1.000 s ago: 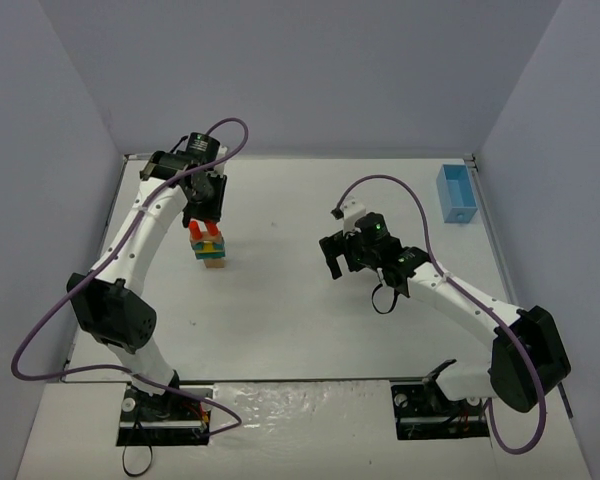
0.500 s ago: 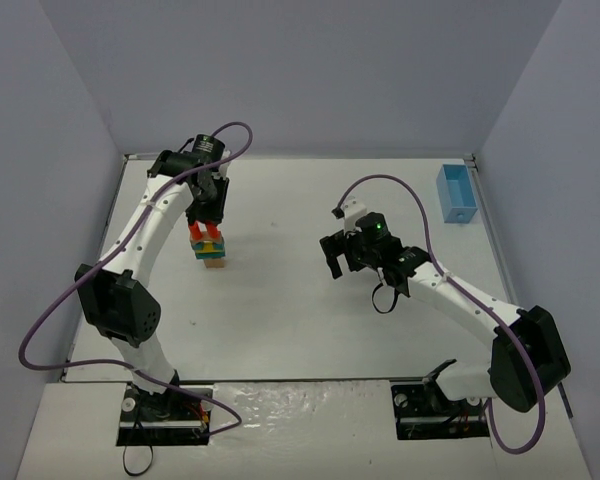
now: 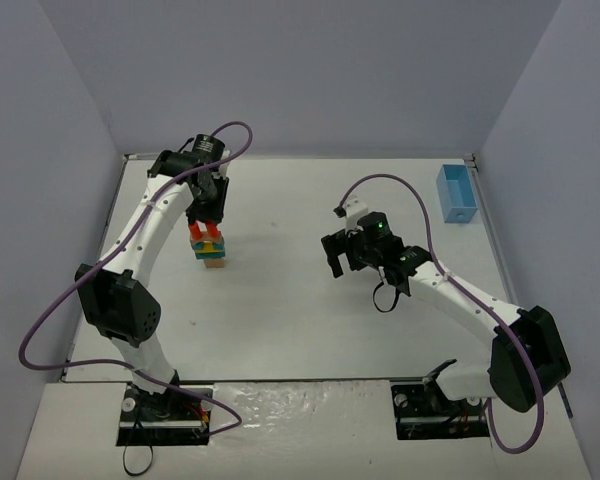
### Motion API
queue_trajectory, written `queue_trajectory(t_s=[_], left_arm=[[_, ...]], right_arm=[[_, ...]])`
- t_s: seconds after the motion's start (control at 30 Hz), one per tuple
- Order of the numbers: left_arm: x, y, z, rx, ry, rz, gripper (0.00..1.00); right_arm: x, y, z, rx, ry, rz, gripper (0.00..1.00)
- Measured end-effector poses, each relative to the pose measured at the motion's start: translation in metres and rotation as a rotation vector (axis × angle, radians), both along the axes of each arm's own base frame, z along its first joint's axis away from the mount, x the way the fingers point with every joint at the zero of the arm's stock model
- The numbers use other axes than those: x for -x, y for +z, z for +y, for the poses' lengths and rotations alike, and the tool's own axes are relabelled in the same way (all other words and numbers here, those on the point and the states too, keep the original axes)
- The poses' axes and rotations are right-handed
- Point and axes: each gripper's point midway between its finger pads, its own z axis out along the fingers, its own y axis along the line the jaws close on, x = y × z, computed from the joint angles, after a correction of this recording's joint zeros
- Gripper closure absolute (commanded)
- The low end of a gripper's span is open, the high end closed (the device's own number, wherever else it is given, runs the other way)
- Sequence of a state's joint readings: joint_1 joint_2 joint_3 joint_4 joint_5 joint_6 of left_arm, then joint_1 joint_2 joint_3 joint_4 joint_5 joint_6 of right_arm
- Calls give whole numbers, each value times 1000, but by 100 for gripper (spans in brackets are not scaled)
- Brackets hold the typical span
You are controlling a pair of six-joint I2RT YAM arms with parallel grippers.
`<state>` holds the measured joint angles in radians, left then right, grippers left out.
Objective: Build the wood block tower
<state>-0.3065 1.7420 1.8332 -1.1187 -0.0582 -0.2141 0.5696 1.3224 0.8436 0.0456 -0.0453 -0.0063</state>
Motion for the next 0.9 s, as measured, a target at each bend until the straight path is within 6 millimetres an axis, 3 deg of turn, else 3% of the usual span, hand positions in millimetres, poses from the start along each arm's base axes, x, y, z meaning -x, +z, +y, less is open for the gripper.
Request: queue_trajectory(t_s=[0.9], left_arm=[[-2, -8, 1, -15, 9, 13, 100]], right_arm=[[-1, -1, -1, -4, -1, 7, 0]])
